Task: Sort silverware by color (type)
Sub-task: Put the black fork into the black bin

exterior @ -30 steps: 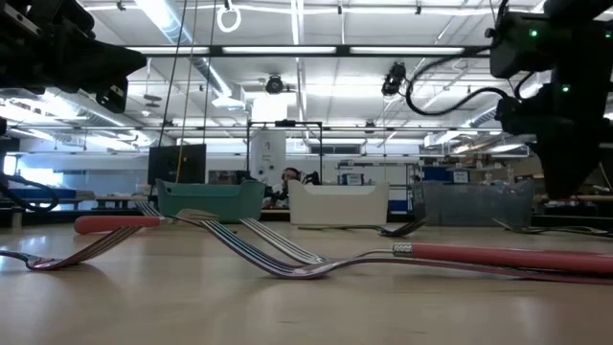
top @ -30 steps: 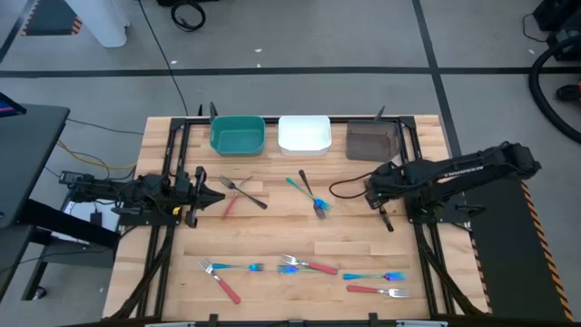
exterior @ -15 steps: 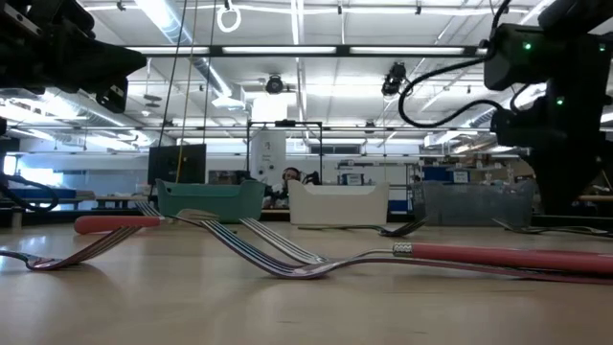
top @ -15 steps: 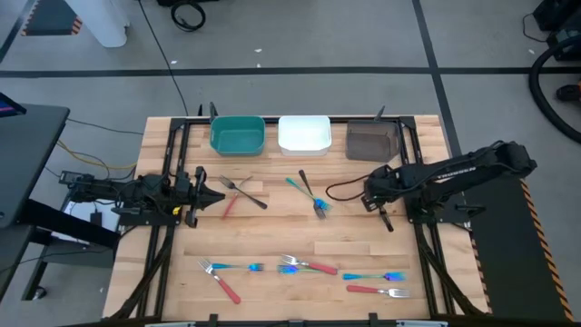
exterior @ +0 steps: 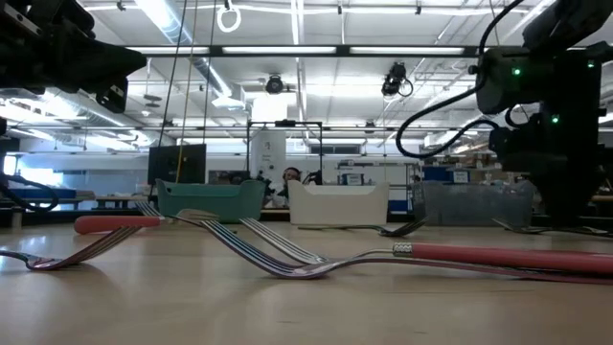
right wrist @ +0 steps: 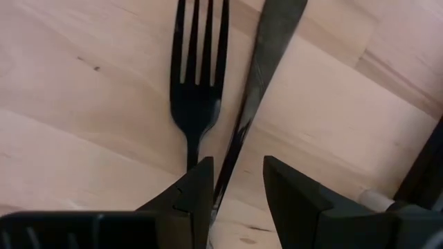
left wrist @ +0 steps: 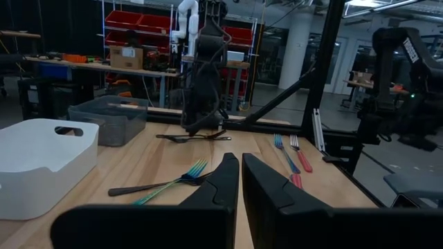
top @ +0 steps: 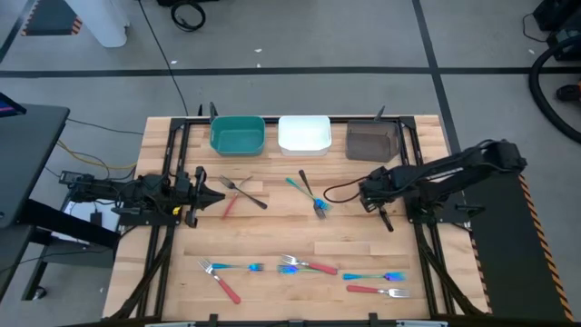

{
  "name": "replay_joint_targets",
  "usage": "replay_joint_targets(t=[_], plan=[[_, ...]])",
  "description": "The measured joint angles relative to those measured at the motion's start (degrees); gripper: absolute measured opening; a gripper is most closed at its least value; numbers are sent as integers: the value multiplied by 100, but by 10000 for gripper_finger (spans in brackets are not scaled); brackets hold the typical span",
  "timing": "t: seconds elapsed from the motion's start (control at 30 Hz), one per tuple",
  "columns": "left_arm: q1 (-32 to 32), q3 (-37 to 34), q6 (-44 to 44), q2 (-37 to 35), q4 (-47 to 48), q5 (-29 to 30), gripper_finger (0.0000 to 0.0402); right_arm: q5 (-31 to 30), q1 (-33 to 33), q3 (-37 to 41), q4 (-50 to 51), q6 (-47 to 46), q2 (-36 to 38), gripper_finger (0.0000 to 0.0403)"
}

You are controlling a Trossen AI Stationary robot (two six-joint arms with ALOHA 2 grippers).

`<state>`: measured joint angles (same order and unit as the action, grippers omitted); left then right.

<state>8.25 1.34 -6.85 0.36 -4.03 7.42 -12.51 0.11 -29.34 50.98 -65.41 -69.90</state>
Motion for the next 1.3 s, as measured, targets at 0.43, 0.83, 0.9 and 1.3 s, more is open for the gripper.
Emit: replay_joint_targets(t=[0.43,0.83,0.9,1.3], plan=[[1,0,-2,0,2,1,27,15,-67,-7,-109,2,-349,102],[1,0,-1,0,2,2,27,-4,-67,-5,-110,122,-352,15],[1,0,-2,0,2,1,27,-2,-69,0,-89,122,-300,18],[1,0,-1,0,2,0,27,-155,-190,2,-35,383,371,5]])
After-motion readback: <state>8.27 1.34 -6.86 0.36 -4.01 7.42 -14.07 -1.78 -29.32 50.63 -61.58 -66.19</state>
